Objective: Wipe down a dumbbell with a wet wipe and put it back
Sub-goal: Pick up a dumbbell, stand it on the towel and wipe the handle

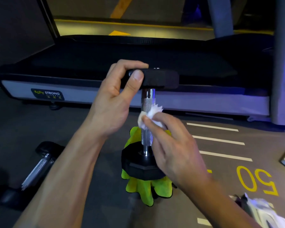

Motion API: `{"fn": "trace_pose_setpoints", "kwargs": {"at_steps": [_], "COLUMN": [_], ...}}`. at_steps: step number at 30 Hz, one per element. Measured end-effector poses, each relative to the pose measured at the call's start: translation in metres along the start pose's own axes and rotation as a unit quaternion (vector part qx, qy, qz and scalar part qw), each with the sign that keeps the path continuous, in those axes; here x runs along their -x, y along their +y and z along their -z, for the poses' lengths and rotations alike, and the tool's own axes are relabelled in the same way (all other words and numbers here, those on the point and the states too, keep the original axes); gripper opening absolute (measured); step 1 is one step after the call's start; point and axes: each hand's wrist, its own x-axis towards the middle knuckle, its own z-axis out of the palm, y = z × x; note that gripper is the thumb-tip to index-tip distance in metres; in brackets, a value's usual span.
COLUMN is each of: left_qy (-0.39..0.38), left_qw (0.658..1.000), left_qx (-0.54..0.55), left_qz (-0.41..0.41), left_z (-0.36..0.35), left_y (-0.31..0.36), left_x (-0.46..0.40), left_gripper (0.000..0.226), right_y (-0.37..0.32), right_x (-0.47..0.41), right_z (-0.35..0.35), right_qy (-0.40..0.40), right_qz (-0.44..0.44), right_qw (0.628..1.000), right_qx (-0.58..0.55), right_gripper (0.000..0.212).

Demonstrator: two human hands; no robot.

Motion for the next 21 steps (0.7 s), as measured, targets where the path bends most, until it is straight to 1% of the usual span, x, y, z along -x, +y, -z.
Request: {"fn": "trace_pose_setpoints", "kwargs": {"at_steps": [2, 6, 9, 11, 13, 17, 19, 21], "left_qy": [0.004, -0.001, 0.005, 0.004, 0.004, -0.007, 0.005, 0.024], "left_qw": [1.000, 1.000, 1.000, 1.000, 1.000, 1.000, 1.000, 0.999], "left_qx": [0.001, 0.007, -0.006, -0.005, -0.001, -0.006, -0.010, -0.010], "left_qz": [0.002, 0.000, -0.001, 0.002, 0.001, 0.004, 0.014, 0.029], "left_z": [-0.002, -0.003, -0.001, 0.000, -0.001, -0.002, 0.000, 0.002], "left_y": [0.000, 0.002, 0.003, 0.005, 0.006, 0.008, 0.007, 0.007], "left_x": [0.000, 0.001, 0.003, 0.005, 0.006, 0.005, 0.003, 0.002], "left_gripper": [0.022, 0.021, 0.020, 0.020, 0.020, 0.020, 0.020, 0.020], "right_y": [0.000, -0.003, -0.007, -0.010, -0.009, -0.007, -0.008, -0.009], "right_x": [-0.006, -0.035, -0.010, 0.011, 0.008, -0.028, -0.017, 0.014], "right_z": [0.003, 0.002, 0.001, 0.003, 0.005, 0.003, 0.002, 0.002], "right_qy": [-0.014, 0.005, -0.030, -0.045, -0.042, -0.021, -0.034, -0.064], "right_qz": [-0.009, -0.041, -0.039, -0.029, -0.024, -0.069, -0.073, -0.084], "right_qw": [1.000, 0.999, 0.999, 0.998, 0.999, 0.997, 0.995, 0.991], "right_qx": [-0.005, -0.010, -0.013, -0.020, -0.021, -0.033, -0.054, -0.084], "right_gripper": [0.050, 0.044, 0.054, 0.053, 0.049, 0.045, 0.049, 0.050]}}
